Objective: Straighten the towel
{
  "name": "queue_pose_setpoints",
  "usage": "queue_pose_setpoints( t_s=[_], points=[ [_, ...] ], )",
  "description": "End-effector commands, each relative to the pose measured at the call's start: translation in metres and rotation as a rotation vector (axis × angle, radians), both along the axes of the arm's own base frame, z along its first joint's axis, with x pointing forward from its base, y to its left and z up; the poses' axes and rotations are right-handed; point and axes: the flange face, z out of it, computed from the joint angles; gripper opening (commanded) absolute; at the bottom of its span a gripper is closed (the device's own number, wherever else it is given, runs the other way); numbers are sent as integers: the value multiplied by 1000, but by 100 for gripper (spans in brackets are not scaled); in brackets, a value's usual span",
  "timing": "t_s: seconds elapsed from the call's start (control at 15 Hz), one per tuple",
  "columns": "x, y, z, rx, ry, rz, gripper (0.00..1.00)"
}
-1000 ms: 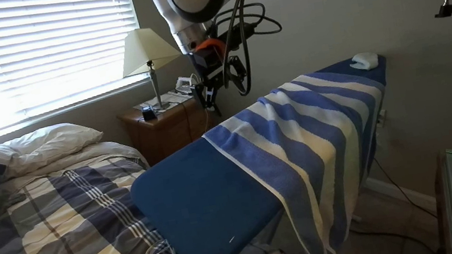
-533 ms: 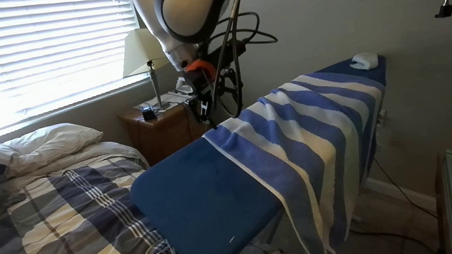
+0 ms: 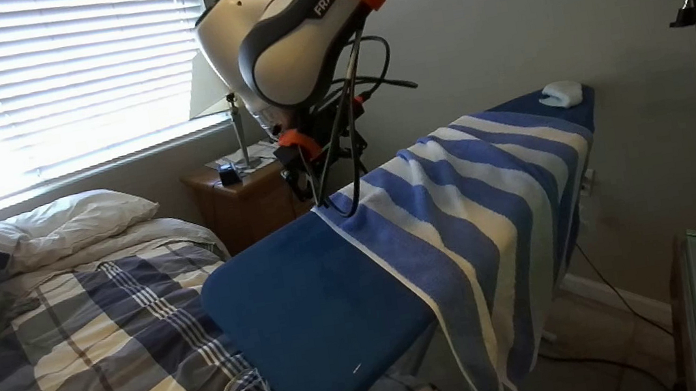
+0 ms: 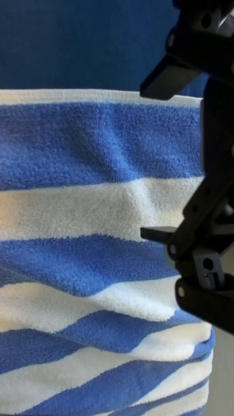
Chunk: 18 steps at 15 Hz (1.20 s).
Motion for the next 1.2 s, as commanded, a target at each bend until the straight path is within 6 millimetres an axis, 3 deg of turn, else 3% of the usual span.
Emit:
queue_pose_setpoints(
  t_s=[0.0, 0.27, 0.73, 1.13],
  points=[
    [19, 7, -13, -2, -69, 8, 100],
    [29, 8, -29, 31, -109, -6, 100],
    [31, -6, -54, 59, -109, -24, 100],
    [27, -19, -55, 84, -86, -60, 100]
  ],
)
